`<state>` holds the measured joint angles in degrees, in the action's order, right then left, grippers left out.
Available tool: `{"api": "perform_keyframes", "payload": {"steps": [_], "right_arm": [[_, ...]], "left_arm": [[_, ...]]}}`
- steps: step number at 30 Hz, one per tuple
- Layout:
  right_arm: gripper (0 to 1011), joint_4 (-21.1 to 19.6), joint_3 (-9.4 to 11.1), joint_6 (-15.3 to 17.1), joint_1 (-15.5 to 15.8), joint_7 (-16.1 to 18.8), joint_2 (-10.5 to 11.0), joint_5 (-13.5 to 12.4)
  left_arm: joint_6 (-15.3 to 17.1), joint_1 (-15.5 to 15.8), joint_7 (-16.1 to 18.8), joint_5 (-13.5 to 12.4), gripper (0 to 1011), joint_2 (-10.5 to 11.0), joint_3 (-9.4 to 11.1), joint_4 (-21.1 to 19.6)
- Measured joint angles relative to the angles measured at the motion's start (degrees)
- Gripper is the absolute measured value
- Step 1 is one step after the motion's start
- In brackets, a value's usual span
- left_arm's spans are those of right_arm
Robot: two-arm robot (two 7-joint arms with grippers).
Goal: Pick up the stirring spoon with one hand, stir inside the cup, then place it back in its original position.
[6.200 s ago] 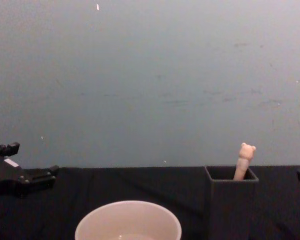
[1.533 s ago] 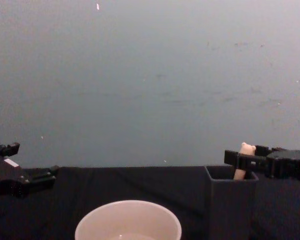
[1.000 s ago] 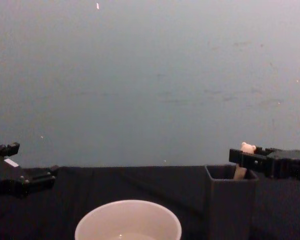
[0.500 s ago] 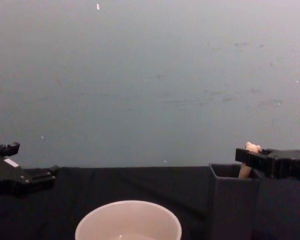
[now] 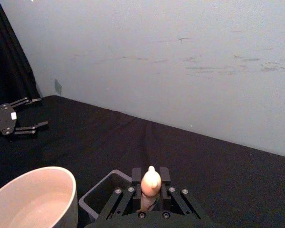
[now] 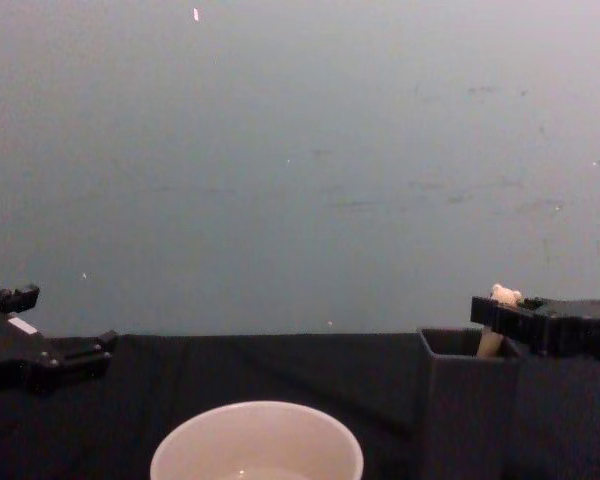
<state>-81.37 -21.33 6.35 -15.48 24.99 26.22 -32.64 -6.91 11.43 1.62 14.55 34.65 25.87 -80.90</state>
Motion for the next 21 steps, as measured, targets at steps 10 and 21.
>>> {"api": "perform_keyframes", "payload": {"steps": [10, 21], "right_arm": [[224, -1.32, -0.36, 2.86, -0.53, 0.18, 0.89, -0.07], [224, -5.19, 1.41, 4.45, -0.29, 0.26, 2.37, -4.01]], "left_arm": [[0.0, 0.0, 0.0, 0.0, 1001, 0.0, 0.0, 0.0], [0.0, 0.0, 0.0, 0.0, 1001, 0.0, 0.0, 0.0]]}}
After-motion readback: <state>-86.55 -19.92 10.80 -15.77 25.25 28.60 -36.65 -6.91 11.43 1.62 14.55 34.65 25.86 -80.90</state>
